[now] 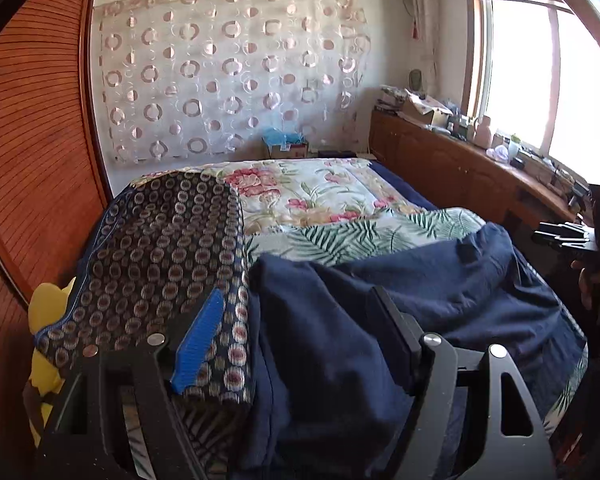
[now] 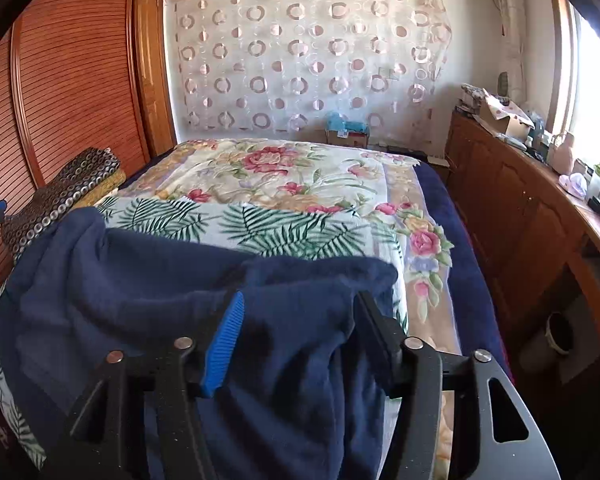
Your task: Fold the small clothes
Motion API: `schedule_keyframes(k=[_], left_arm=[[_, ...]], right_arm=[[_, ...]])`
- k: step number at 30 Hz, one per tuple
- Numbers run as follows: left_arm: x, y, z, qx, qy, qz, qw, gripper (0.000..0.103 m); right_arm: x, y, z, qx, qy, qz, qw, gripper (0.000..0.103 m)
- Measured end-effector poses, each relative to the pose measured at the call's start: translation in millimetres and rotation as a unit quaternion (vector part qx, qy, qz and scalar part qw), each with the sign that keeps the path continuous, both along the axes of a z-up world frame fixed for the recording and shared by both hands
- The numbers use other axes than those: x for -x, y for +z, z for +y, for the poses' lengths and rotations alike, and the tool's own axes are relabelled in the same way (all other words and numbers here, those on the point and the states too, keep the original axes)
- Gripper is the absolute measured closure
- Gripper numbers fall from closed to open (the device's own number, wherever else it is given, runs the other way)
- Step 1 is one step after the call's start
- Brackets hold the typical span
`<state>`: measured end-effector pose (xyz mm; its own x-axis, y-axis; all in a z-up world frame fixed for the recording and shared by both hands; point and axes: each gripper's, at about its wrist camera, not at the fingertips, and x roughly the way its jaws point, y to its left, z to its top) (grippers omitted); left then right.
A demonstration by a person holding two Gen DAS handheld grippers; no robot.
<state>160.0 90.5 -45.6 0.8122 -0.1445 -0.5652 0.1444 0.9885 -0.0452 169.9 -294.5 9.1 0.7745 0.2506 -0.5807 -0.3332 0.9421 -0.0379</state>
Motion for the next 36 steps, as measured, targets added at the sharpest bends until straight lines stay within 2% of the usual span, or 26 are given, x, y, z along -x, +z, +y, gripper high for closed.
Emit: schedule_keyframes(k=[7, 12, 20, 28, 32, 36], left_arm=[[33, -29, 5, -0.003, 0.0, 0.037, 0.9993, 0.028], [50, -53, 9, -0.01, 0.003, 0.067, 0.9977, 0.028], [52, -83, 12, -0.009, 0.013, 0.106, 0.9942, 0.028], [47, -97, 4, -0.02, 0.008, 0.128, 0.9915, 0.028], [45, -103, 4, -0.016, 0.01, 0.136, 0.9906, 0.028], [45, -103, 4, -0.015, 0.011, 0.134, 0.9908, 0.028]], right_arm=[[43, -12, -22, -0.004, -0.006, 0.03, 1.0, 0.043], [57, -17, -31, -0.022, -0.007, 0.065, 0.998, 0.043], [71, -23, -40, -0.04, -0.016, 0.095, 0.995, 0.043], [66, -16, -44, -0.059, -0.018, 0.099, 0.993, 0.043], [53, -10, -47, -0.083, -0.023, 0.101, 0.991, 0.043], [47, -13, -44, -0.076, -0.027, 0.1, 0.992, 0.043]])
